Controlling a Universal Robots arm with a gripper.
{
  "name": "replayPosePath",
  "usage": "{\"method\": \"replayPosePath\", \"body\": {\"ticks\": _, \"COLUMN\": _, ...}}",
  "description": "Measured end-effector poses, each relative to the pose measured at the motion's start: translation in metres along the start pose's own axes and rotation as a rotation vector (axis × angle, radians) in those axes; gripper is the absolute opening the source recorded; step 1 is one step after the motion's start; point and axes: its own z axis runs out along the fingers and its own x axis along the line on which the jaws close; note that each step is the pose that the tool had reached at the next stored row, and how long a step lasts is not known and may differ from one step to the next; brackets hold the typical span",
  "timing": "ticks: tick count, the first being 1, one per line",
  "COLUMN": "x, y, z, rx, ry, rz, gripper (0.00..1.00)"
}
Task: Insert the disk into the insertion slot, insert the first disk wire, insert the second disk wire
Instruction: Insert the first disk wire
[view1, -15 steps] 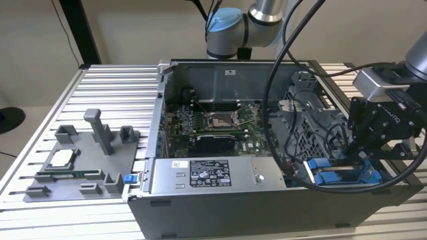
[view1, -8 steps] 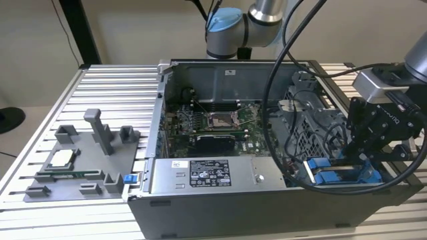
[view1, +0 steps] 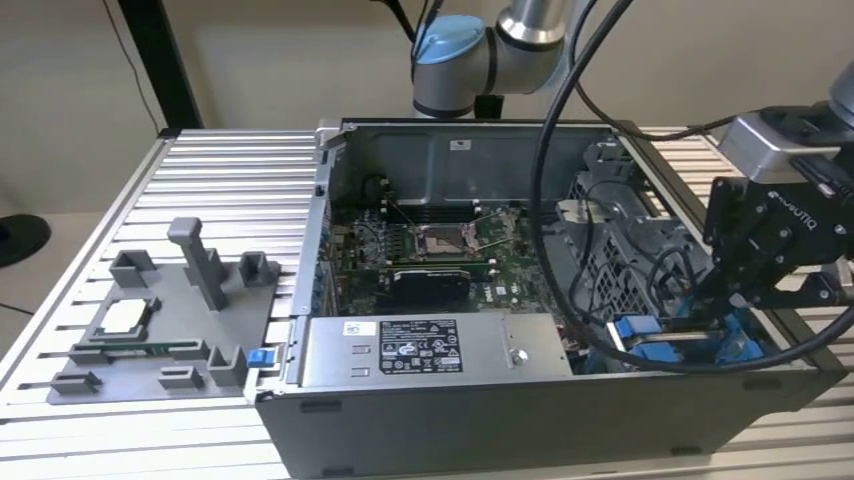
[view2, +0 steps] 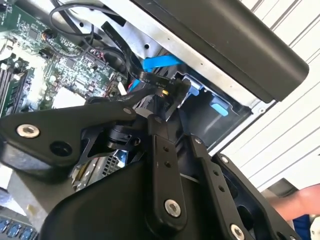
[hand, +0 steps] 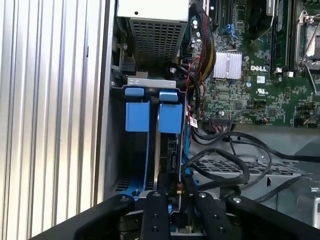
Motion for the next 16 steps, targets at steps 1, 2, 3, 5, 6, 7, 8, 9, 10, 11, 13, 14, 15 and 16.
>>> {"method": "replayPosePath", "body": {"ticks": 1, "x": -0.0001, "y": 0.0002, "z": -0.0028, "rx": 0.0000, "ry": -0.0001, "rz": 0.000, "gripper": 1.00}}
{"method": "replayPosePath", "body": {"ticks": 2, "x": -0.0002, "y": 0.0005, "z": -0.0056, "rx": 0.0000, "ry": 0.0001, "rz": 0.000, "gripper": 1.00}}
{"method": "replayPosePath", "body": {"ticks": 3, "x": -0.0003, "y": 0.0007, "z": -0.0080, "rx": 0.0000, "ry": 0.0001, "rz": 0.000, "gripper": 1.00}}
{"method": "replayPosePath", "body": {"ticks": 5, "x": -0.0005, "y": 0.0010, "z": -0.0120, "rx": 0.0000, "ry": 0.0000, "rz": 0.000, "gripper": 1.00}}
{"method": "replayPosePath", "body": {"ticks": 6, "x": -0.0006, "y": 0.0012, "z": -0.0142, "rx": 0.0000, "ry": 0.0000, "rz": 0.000, "gripper": 1.00}}
{"method": "replayPosePath", "body": {"ticks": 7, "x": -0.0007, "y": 0.0014, "z": -0.0161, "rx": 0.0000, "ry": 0.0000, "rz": 0.000, "gripper": 1.00}}
{"method": "replayPosePath", "body": {"ticks": 8, "x": -0.0007, "y": 0.0016, "z": -0.0178, "rx": 0.0000, "ry": 0.0001, "rz": 0.000, "gripper": 1.00}}
{"method": "replayPosePath", "body": {"ticks": 9, "x": -0.0008, "y": 0.0016, "z": -0.0190, "rx": 0.0000, "ry": 0.0000, "rz": 0.000, "gripper": 1.00}}
{"method": "replayPosePath", "body": {"ticks": 10, "x": -0.0007, "y": 0.0017, "z": -0.0192, "rx": 0.0000, "ry": -0.0002, "rz": 0.000, "gripper": 1.00}}
{"method": "replayPosePath", "body": {"ticks": 11, "x": -0.0008, "y": 0.0017, "z": -0.0192, "rx": 0.0000, "ry": -0.0003, "rz": 0.000, "gripper": 1.00}}
{"method": "replayPosePath", "body": {"ticks": 13, "x": -0.0008, "y": 0.0017, "z": -0.0193, "rx": 0.0000, "ry": -0.0002, "rz": 0.000, "gripper": 1.00}}
{"method": "replayPosePath", "body": {"ticks": 14, "x": -0.0008, "y": 0.0017, "z": -0.0194, "rx": 0.0000, "ry": -0.0001, "rz": 0.000, "gripper": 1.00}}
{"method": "replayPosePath", "body": {"ticks": 15, "x": -0.0008, "y": 0.0016, "z": -0.0194, "rx": 0.0000, "ry": 0.0001, "rz": 0.000, "gripper": 1.00}}
{"method": "replayPosePath", "body": {"ticks": 16, "x": -0.0008, "y": 0.0013, "z": -0.0196, "rx": 0.0000, "ry": 0.0002, "rz": 0.000, "gripper": 1.00}}
